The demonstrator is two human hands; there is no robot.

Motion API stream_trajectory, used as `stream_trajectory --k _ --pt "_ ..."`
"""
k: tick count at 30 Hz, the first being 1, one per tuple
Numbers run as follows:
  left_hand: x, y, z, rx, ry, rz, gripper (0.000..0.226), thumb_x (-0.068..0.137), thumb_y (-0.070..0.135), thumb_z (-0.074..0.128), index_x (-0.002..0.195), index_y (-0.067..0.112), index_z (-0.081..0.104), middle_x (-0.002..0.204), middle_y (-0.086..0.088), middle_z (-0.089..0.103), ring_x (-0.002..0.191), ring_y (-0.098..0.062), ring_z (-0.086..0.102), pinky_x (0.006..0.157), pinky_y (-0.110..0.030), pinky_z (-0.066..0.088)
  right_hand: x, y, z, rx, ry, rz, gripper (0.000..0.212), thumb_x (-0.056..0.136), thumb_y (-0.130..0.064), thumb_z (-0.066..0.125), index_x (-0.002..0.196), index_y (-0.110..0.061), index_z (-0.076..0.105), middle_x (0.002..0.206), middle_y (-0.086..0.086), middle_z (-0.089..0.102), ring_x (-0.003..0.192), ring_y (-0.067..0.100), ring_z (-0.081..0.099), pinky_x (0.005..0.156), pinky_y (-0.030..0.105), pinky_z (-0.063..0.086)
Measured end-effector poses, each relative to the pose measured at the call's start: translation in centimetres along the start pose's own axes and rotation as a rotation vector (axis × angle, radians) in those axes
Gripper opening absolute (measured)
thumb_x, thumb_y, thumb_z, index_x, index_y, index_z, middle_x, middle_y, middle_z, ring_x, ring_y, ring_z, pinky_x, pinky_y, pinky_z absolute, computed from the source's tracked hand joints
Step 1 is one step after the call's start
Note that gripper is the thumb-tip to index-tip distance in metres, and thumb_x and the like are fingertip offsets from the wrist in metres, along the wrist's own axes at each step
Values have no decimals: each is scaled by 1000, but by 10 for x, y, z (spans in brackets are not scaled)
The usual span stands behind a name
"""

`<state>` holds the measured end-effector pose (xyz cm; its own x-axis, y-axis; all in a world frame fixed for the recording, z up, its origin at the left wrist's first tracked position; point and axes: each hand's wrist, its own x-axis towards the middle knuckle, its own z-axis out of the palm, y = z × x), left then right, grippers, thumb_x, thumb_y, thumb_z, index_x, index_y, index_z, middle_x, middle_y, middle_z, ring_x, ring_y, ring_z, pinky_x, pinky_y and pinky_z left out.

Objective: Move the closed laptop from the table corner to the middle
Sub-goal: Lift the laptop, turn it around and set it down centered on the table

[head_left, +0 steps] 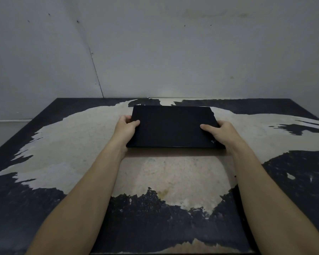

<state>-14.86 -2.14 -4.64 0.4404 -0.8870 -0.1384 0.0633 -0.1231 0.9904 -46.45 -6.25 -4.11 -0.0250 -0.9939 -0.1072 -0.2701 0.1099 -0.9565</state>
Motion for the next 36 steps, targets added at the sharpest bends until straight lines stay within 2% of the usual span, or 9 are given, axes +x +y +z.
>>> stream_trajectory --k 4,7,9,13,18,21,26,32,36 --pt "2 -5 3 90 15 28 11 100 20 62 108 18 55 102 -2 67 83 -18 67 61 -31 52 -3 1 -2 -10 1 10 34 89 -28 82 112 -5 71 90 5 77 69 19 71 49 22 55" --pt "3 -8 5 152 24 39 16 101 20 62 113 15 54 97 2 63 80 -13 63 58 -28 48 -1 4 -3 -49 5 17 38 88 -32 83 113 -5 71 89 7 77 66 19 70 46 22 52" --pt "3 -10 6 205 22 35 18 101 21 62 115 14 54 97 1 63 80 -13 62 58 -28 46 1 6 -3 -68 8 25 39 86 -34 84 111 -6 71 92 10 78 68 22 71 52 28 54" --pt "6 -16 6 267 30 50 21 100 22 62 118 11 55 110 -7 66 83 -16 63 59 -27 47 4 10 -4 -73 13 26 39 84 -34 85 110 -7 72 95 12 80 73 26 73 66 39 59" --pt "8 -19 12 403 49 86 29 99 24 62 122 7 58 117 -10 67 101 -26 65 76 -31 47 5 11 -8 -98 17 31 37 85 -34 85 108 -8 71 95 12 79 73 27 73 67 41 59" --pt "9 -21 15 455 42 87 27 99 27 61 121 9 57 120 -10 66 106 -28 65 80 -34 49 4 11 -13 -120 8 39 37 86 -35 84 108 -9 71 93 11 78 71 25 71 60 35 56" --pt "15 -27 16 548 55 109 31 97 31 61 120 11 59 121 -10 67 109 -32 64 96 -46 53 7 15 -16 -175 7 45 44 84 -41 84 111 -9 72 97 11 79 75 26 73 62 36 57" --pt "16 -28 21 709 71 135 34 97 34 61 121 11 64 122 -11 67 116 -37 60 100 -48 49 7 16 -18 -243 38 44 42 85 -42 82 109 -9 72 92 10 78 68 25 71 57 33 53" --pt "20 -30 21 716 80 126 34 95 36 60 119 13 66 121 -11 68 115 -37 60 100 -49 50 8 18 -17 -269 40 42 45 86 -43 82 113 -8 71 96 12 78 69 25 71 56 31 52"
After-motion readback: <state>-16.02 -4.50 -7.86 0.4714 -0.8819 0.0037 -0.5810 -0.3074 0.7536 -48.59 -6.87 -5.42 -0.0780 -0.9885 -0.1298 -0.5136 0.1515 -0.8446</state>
